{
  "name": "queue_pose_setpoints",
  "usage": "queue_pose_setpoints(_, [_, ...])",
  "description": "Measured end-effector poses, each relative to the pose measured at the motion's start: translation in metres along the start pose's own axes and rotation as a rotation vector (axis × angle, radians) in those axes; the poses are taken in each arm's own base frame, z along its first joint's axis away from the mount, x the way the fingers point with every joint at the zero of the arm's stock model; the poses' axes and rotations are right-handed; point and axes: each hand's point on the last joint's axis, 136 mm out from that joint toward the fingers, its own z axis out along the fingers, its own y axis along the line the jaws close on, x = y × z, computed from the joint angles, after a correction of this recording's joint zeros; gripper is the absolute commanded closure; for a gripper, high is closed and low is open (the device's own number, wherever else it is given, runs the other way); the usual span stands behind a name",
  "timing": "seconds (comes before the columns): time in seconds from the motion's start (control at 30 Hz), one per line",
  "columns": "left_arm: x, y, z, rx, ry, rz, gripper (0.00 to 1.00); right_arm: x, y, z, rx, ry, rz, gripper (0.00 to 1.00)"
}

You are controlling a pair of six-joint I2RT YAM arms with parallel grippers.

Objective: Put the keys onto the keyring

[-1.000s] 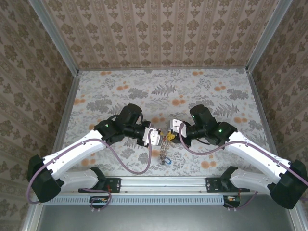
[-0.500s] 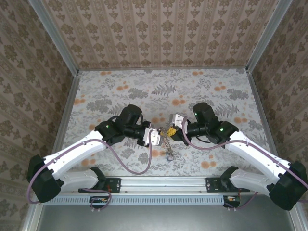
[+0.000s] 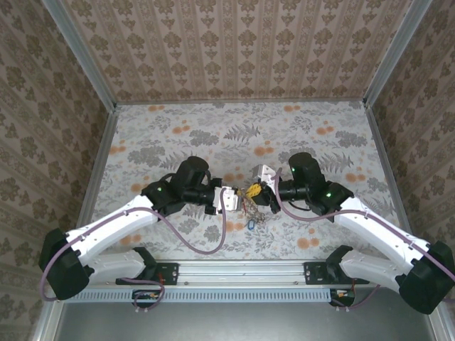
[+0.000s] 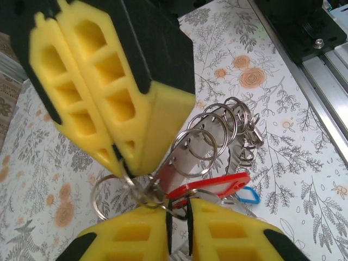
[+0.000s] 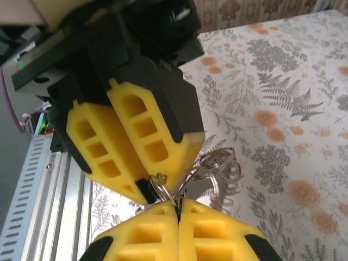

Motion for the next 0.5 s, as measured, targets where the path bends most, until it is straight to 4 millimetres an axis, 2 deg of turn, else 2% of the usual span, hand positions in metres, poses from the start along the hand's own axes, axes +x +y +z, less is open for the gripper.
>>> queue_pose_setpoints(0.27, [-0.007,0.008,-0.006,-0.047,-0.058,-0.094,0.70,-0.012,-0.002,-0.003,0.015,-0.048,-0.020,1.00])
queue_pose_setpoints(0.5, [-0.007,0.016,-0.009,-0.091,-0.109,-0.177,0.68,-0.011,-0.003,-0.002,0.024,-0.057,-0.014,1.00])
